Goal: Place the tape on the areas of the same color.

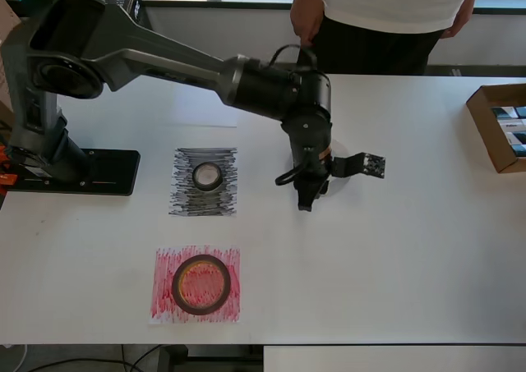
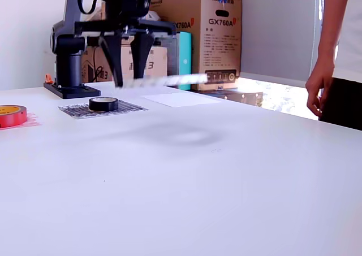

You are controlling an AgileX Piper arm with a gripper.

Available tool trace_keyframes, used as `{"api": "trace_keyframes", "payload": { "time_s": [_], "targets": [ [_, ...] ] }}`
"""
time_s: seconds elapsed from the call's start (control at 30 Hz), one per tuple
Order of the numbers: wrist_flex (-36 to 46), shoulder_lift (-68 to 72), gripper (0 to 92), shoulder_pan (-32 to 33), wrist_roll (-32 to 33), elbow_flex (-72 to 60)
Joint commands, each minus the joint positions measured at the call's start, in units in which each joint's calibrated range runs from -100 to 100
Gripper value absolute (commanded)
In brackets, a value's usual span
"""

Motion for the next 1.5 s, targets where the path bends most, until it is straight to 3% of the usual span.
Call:
{"api": "trace_keyframes", "payload": {
  "time_s": [0.0,0.3,0.57,0.9,1.47],
  "targets": [
    [0.0,-9.9,0.0,3.2,-5.1,0.2],
    [-4.2,-16.9,0.0,18.1,-6.5,5.5],
    [-12.5,-26.8,0.0,28.0,-7.1,26.0],
    [-28.2,-36.4,0.0,27.9,-13.5,52.7],
    [-35.8,-35.9,0.0,27.6,-17.9,64.6]
  ]
}}
